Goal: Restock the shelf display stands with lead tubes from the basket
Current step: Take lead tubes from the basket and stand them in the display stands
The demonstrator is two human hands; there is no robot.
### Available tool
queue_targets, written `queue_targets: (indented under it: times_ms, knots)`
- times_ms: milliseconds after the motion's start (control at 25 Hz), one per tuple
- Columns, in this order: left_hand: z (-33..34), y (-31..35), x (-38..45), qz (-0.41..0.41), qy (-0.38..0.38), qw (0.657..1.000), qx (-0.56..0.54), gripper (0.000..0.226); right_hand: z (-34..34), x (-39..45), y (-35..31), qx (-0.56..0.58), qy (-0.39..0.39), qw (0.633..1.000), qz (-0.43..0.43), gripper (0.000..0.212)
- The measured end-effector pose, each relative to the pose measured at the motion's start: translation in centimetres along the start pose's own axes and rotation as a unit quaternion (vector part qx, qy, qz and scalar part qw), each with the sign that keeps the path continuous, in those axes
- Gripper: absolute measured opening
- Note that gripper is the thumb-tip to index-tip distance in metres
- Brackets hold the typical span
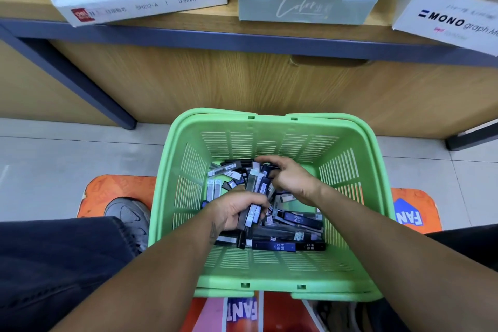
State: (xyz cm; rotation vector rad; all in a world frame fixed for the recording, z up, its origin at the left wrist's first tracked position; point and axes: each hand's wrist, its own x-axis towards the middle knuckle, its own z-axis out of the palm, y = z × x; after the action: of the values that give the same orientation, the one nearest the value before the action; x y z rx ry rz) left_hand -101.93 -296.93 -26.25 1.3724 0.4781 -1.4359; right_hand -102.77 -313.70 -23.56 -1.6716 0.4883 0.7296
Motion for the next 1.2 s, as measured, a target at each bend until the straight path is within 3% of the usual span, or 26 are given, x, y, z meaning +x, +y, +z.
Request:
queue_targets:
  times_ms: [80,200,360,560,760,960,1200]
  knots:
    - [0.2,0.0,0.4,0.009,0.014,1.0,-0.02,0.069,-0.1,0.3,0.0,-0.002,0.01,1.0,-0.012,0.064]
    - [0.5,0.0,0.9,0.029,0.002,0.999,-0.038,0.034,-0.1,0.7,0.3,0.008,0.013,1.0,-0.022,0.056]
    - [0.3,0.3,1.4,0.032,0.006,0.997,-0.066,0.045,0.0,1.2,0.9,0.02,0.015,1.0,-0.012,0.042]
    - [0.6,1.3,1.1,0.045,0.008,0.995,-0.085,0.014,-0.3,1.2,1.4,0.113,-0.014,0.993,0.006,0.049]
    - [0.9,2.6,-0.3,0.086,0.021,0.991,-0.104,0.015,-1.4,0.1,1.2,0.176,-0.022,0.984,0.012,0.046]
    - [0.9,4.9,-4.3,0.091,-0.041,0.994,-0.048,0.024,-3.3,-1.9,-1.8,0.101,-0.035,0.993,-0.047,0.041]
    - [2.0,8.5,-10.6,0.154,-0.064,0.985,-0.04,0.02,-5.5,-5.9,-7.7,0.109,-0.024,0.986,-0.126,0.021]
